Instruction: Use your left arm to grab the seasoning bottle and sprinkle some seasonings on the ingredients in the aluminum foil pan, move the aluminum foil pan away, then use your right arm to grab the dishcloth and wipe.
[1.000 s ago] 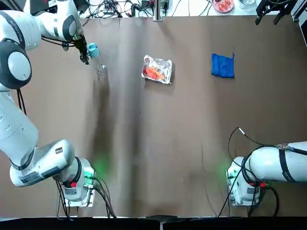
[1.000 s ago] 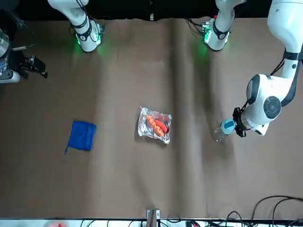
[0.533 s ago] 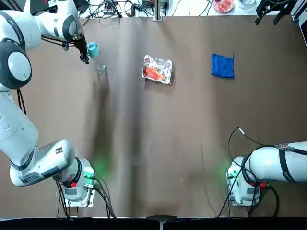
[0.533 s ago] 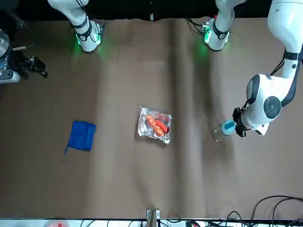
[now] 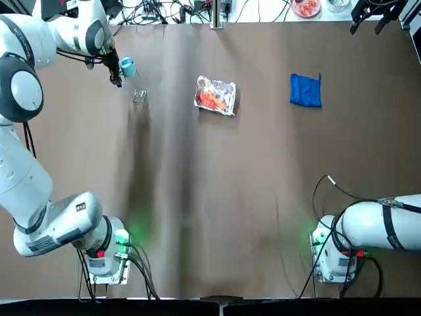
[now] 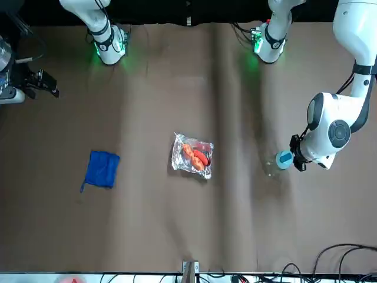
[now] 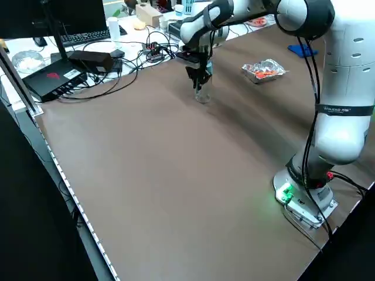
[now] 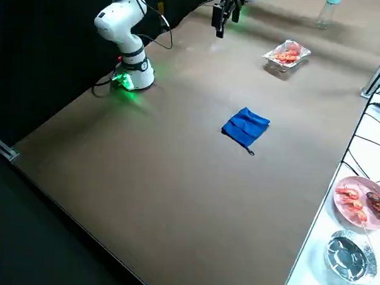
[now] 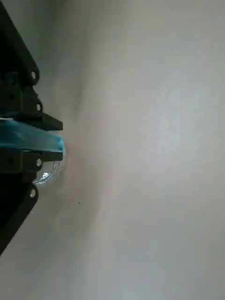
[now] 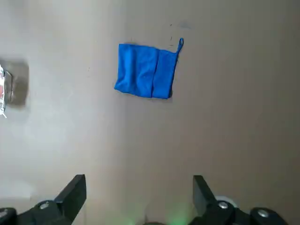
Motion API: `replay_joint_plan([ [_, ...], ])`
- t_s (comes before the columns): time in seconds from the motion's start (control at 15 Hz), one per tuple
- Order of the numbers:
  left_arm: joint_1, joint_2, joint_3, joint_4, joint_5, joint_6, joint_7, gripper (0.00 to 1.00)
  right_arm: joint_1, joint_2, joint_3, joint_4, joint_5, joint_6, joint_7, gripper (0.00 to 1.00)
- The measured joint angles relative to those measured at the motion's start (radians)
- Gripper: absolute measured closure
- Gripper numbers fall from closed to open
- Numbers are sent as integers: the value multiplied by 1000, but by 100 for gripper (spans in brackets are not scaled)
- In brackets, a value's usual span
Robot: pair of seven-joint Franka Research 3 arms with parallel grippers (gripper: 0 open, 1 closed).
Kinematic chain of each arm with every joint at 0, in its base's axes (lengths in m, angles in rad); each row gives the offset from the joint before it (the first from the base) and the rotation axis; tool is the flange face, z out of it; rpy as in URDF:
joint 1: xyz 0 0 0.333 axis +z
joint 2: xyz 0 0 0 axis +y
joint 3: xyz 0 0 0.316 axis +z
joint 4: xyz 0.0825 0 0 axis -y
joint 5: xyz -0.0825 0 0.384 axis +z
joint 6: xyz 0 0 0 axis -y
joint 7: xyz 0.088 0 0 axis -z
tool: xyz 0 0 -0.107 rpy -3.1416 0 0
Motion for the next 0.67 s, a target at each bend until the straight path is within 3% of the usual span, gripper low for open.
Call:
replay_joint_plan([
  [0.33, -1, -2, -1, 3, 8, 0, 0, 77, 0, 0, 0, 0, 0, 0, 0, 0],
  [0.67, -9, -67, -26, 11, 16, -4, 9, 77, 0, 0, 0, 0, 0, 0, 0, 0],
])
